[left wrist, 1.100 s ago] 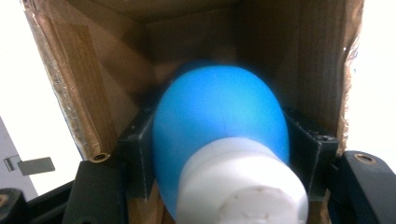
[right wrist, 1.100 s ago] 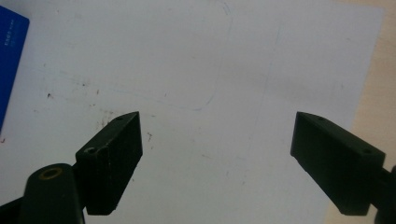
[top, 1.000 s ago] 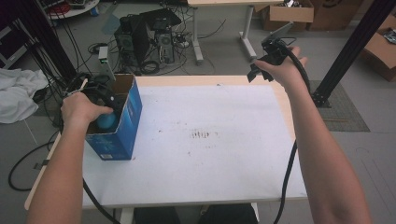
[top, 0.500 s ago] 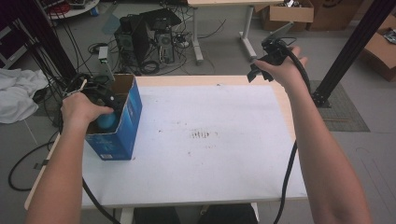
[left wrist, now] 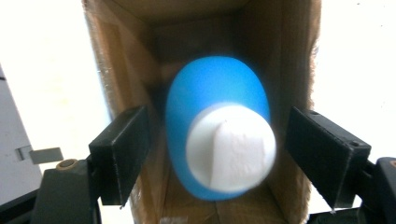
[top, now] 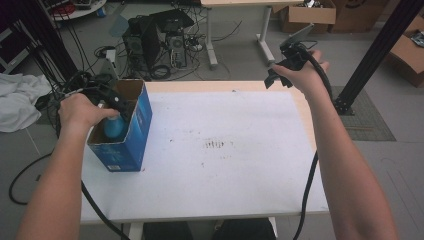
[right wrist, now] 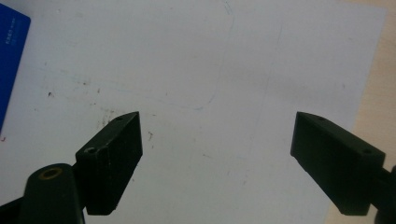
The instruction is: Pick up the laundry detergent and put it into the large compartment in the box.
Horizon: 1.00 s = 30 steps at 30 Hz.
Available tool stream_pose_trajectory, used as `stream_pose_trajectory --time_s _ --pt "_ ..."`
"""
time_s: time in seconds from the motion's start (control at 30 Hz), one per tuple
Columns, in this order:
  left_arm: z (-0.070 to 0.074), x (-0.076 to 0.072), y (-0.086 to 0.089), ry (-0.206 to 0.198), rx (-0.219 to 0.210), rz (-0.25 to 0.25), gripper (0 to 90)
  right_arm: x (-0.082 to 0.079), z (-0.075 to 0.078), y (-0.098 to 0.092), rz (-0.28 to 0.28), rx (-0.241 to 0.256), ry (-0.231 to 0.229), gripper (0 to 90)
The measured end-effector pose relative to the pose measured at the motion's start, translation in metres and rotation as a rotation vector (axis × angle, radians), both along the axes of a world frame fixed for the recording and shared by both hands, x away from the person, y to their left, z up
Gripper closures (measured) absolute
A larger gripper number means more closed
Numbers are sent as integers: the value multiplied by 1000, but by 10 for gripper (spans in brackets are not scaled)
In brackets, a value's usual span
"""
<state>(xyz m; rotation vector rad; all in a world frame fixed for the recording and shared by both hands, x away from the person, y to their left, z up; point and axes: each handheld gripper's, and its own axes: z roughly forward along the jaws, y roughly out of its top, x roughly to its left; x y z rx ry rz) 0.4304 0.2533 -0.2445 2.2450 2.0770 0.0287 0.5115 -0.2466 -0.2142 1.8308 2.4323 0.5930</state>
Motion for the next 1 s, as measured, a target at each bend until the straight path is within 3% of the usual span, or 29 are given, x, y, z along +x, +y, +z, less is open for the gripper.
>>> stream_pose_trajectory --time_s 0.43,0.63,0.73,1.0 --pt "49 -9 -22 -74 38 -53 167 -2 1 -1 -7 -1 3 168" --pt "64 -12 -54 -102 59 -78 152 -5 3 0 -12 5 -1 167" --pt "68 -12 -73 -108 49 -101 146 -6 4 1 -9 1 0 167" --pt "65 -11 -128 -80 44 -187 106 -7 6 -1 -11 5 0 167"
